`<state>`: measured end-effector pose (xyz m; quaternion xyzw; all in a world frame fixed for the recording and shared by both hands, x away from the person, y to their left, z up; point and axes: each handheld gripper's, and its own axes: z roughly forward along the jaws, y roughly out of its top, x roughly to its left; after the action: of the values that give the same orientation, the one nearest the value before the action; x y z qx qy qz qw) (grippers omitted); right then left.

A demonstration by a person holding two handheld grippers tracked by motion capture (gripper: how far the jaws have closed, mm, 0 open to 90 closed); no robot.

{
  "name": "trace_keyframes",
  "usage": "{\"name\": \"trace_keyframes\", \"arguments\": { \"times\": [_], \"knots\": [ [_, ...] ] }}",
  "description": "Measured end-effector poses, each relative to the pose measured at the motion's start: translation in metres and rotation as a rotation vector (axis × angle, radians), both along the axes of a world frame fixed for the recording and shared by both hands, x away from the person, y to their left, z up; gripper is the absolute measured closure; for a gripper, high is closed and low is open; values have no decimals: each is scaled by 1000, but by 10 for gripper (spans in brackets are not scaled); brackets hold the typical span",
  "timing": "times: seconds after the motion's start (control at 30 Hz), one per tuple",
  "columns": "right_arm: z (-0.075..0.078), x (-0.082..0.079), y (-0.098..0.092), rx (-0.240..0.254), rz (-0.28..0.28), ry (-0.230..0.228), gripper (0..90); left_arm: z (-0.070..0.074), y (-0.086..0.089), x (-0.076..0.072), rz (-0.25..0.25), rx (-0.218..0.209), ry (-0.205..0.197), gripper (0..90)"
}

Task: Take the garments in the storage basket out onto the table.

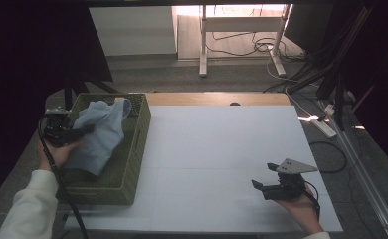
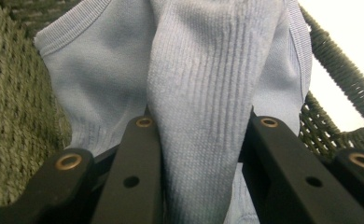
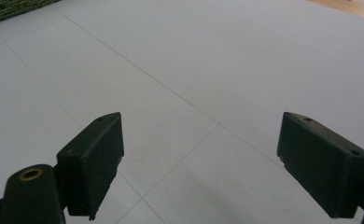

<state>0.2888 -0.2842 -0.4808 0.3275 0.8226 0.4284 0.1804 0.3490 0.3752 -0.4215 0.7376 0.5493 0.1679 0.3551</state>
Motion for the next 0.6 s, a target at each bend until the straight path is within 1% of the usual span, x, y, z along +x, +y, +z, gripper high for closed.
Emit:
{"name": "trace_keyframes", "arguments": {
  "times": [0.27,0.47,0.57,0.6],
  "knots": [
    [0,0,0,3,-3,-4,151,4,-1,-5,-6,-7,-21,744],
    [0,0,0,3,-1,-2,150,7,0,-7,5,-20,-39,744],
    [0,0,0,3,-2,-4,151,8,2,-9,26,-29,-50,744],
    [0,0,0,4,-2,-3,150,8,2,-9,26,-29,-50,744]
  ]
}}
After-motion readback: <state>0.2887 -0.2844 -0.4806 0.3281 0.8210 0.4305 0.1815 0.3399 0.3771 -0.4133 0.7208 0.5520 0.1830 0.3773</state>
